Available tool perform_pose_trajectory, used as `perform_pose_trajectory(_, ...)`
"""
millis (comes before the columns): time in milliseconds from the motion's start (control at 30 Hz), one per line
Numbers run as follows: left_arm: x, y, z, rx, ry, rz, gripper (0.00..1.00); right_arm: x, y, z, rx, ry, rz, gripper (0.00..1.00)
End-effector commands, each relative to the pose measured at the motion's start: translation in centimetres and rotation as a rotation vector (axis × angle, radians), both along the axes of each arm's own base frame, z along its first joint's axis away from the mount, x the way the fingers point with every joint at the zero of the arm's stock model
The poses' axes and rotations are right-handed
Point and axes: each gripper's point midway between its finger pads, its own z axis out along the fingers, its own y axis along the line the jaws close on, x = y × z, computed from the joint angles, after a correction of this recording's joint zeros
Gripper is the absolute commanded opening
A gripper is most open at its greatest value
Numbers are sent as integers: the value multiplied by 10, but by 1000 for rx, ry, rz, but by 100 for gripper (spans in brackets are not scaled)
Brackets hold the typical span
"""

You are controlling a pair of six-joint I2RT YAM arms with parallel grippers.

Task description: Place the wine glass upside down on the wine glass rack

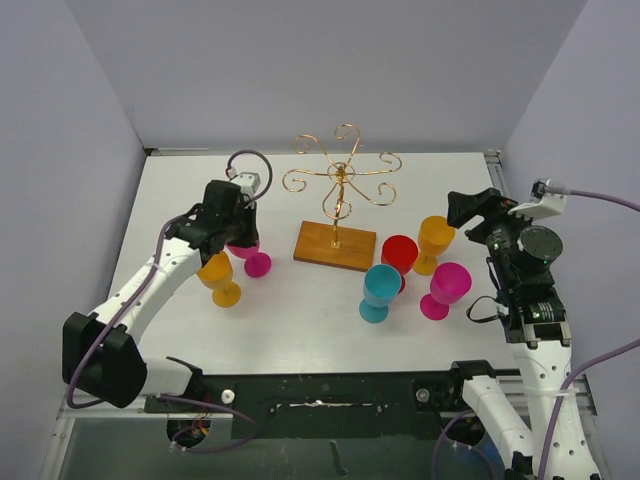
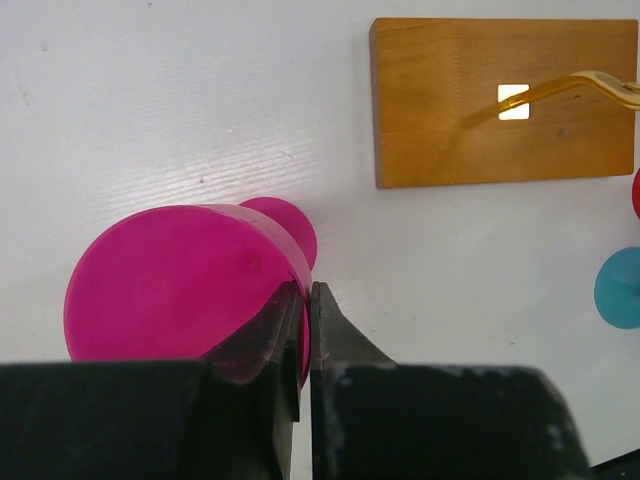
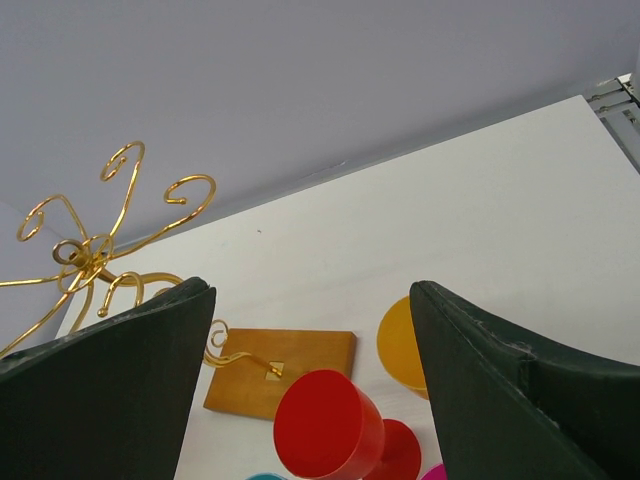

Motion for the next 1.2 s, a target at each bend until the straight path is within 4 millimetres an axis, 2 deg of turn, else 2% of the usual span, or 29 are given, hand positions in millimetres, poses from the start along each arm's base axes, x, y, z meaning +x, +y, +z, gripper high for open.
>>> perform_pose_trajectory(0,14,-6,63,-59,-185,-16,0,3,0,24,-23,-62,11,80)
perform_pose_trajectory(167,11,2,109,-123,-322,45,0,1,3,41,16,-115,19,81)
perform_pose_trajectory(333,1,14,164,-226,-503,113,0,6,33,58,70,-133,182,82)
perform_pose_trajectory(433,-9,23,193,-281,-606,150,0,6,52,69,108,-172,285,83)
perform_pose_trajectory(533,-23,34,224,-345,-717,187,0,4,61,78,137,-219,326,82)
perform_pose_trajectory(700,-44,60,272,-475,-894,309,0,4,76,77,175,-245,346,82)
perform_pose_trajectory(833,-62,58,304,-595,-1021,255,0,5,96,88,199,-253,399,80)
perform_pose_trajectory(900,-72,53,318,-646,-1060,211,0,7,112,95,208,-257,433,79)
perform_pose_trajectory(1000,-85,46,334,-718,-1109,145,0,11,152,101,171,-245,477,78)
perform_pose_trajectory(1167,-109,37,353,-808,-1195,31,0,-2,224,127,126,-307,595,78)
